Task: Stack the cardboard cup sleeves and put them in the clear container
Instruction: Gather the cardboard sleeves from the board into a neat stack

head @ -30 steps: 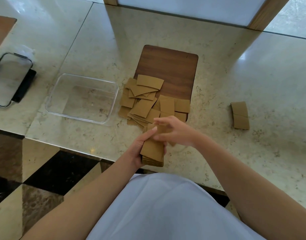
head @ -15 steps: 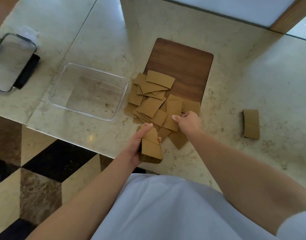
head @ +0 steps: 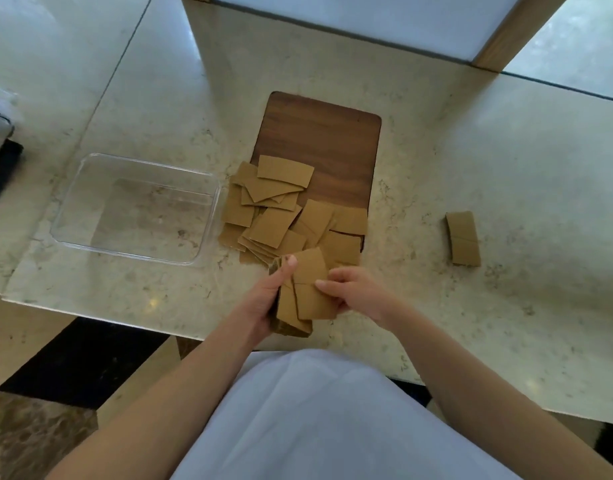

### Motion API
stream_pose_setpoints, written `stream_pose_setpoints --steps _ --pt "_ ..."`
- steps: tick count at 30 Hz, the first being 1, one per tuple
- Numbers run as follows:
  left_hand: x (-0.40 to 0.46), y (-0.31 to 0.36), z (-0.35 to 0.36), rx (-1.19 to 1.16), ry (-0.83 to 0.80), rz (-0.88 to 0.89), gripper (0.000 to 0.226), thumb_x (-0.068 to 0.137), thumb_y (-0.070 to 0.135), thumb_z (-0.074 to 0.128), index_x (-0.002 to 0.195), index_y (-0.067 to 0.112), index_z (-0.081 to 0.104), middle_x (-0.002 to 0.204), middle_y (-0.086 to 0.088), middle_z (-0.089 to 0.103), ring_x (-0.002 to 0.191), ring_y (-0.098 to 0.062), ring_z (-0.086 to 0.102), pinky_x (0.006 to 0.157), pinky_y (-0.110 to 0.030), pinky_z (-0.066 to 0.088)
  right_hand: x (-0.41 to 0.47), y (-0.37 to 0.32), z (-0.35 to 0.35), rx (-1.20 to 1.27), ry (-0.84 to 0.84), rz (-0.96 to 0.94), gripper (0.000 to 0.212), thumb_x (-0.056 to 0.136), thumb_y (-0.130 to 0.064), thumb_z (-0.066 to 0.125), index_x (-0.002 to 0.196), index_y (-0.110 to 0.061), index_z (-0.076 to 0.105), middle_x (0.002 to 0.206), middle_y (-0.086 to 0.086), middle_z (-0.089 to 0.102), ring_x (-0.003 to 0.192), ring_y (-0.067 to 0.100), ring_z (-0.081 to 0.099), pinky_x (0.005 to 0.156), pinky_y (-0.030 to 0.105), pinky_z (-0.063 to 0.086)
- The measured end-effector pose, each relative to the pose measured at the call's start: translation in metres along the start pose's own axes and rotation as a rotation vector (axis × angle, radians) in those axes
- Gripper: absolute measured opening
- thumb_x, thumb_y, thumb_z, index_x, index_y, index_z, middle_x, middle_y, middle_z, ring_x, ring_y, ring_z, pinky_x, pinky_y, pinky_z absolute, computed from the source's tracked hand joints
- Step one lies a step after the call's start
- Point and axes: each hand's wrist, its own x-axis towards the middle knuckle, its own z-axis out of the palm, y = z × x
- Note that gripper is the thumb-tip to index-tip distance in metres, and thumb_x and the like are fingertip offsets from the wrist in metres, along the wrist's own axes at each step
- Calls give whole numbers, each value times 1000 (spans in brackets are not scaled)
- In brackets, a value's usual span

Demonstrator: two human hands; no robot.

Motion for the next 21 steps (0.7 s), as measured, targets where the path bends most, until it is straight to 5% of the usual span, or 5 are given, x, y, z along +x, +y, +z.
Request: stream_pose_setpoints --steps 6,10,13,16,21 --pt "-1 -13 -5 167 0 -88 67 68 27 82 128 4 65 105 -19 76 84 -31 74 65 -40 60 5 10 7 -377 20 -3 49 88 -64 67 89 -16 70 73 -5 73 66 11 68 64 27 57" --pt "-4 -7 -8 30 -40 13 63 75 18 70 137 11 62 120 -18 74 96 -28 75 68 -39 61 23 20 -2 -45 284 -7 53 86 -62 72 117 -20 66 115 1 71 100 18 68 88 35 58" --pt "-4 -2 -14 -123 21 177 67 77 6 70 137 35 61 100 -16 76 89 -33 75 67 -43 61 42 24 2 -275 521 -36 59 91 -49 73 138 -19 54 133 -2 58 120 18 56 95 31 46" --pt "-8 -5 -20 -210 -12 203 56 81 20 79 133 35 64 95 -15 69 83 -31 70 70 -43 60 54 25 16 -510 601 4 59 88 -46 76 136 -22 52 133 2 53 126 24 50 103 39 41" --pt "-8 -12 -27 -240 5 141 66 68 54 93 122 25 68 103 -13 61 84 -29 67 79 -47 56 58 31 24 -509 626 44 52 81 -51 82 111 -23 50 111 -2 49 109 21 51 96 39 46"
